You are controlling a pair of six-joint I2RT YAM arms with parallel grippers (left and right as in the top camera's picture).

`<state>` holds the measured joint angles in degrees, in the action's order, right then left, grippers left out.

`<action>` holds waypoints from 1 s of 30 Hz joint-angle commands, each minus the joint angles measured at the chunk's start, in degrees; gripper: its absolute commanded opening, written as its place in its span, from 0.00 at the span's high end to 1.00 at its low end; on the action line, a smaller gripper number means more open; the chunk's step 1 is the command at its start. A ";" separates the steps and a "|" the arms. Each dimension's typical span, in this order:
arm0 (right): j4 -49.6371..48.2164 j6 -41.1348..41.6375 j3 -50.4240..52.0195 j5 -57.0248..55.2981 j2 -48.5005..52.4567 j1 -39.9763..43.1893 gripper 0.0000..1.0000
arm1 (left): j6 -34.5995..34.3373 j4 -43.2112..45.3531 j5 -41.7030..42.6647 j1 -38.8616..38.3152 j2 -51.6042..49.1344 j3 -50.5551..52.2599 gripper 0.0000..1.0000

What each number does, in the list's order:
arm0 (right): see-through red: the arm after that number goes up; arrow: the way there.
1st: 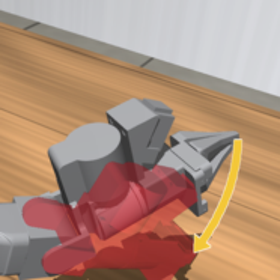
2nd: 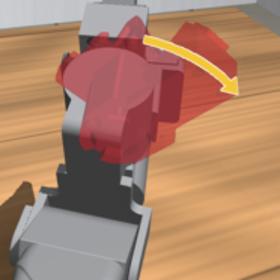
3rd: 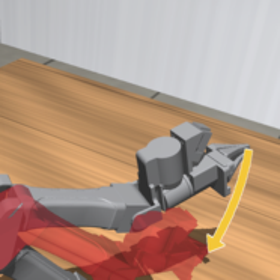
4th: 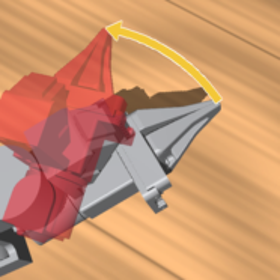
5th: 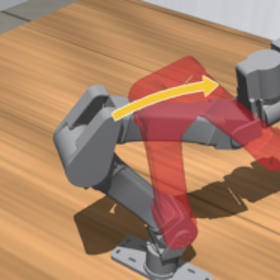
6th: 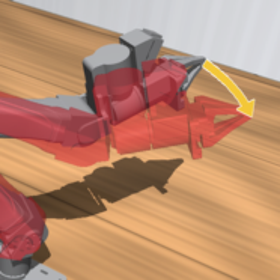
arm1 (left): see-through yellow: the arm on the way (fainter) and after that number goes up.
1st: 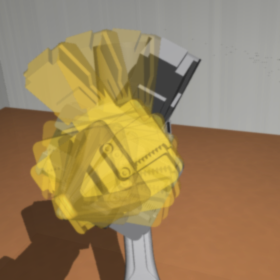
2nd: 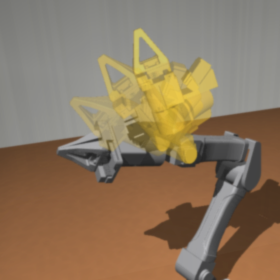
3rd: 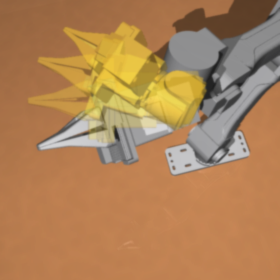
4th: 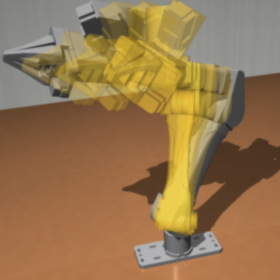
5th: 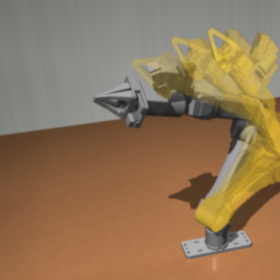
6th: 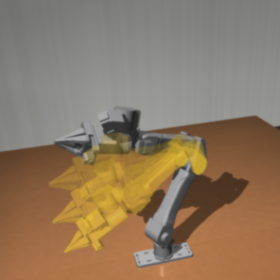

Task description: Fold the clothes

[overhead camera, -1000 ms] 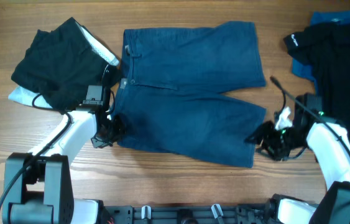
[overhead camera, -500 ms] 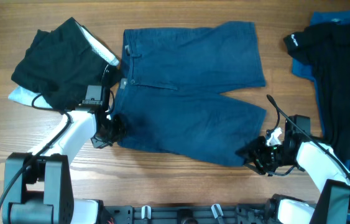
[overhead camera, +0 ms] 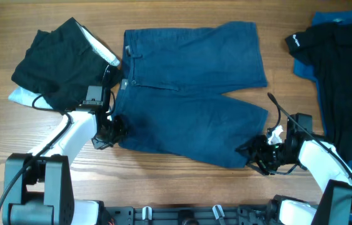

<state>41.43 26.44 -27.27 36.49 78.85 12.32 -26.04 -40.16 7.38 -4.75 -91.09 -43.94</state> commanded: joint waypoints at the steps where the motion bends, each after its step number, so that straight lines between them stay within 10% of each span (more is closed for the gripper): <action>1: 4.74 -1.14 -2.21 -3.54 0.42 -0.09 0.38 | 0.31 -0.63 1.11 0.15 -1.22 0.85 0.96; 8: 15.96 -6.93 -3.04 3.23 0.42 -0.09 0.32 | 0.31 -0.26 1.11 0.15 -1.22 0.85 0.95; 18: 1.18 5.44 1.68 5.16 0.42 -0.13 0.37 | 0.31 -0.35 1.11 0.15 -1.22 0.85 0.94; 23: 0.92 2.99 1.46 -0.81 0.42 -0.13 0.61 | 0.31 -0.33 1.14 0.15 -1.22 0.85 0.94; 30: 4.52 1.97 -6.23 -14.43 0.42 -0.07 0.66 | 0.31 -0.28 1.11 0.15 -1.22 0.85 0.94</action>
<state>45.41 29.28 -28.99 29.45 78.96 12.32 -26.04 -40.23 7.75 -4.73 -91.13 -43.92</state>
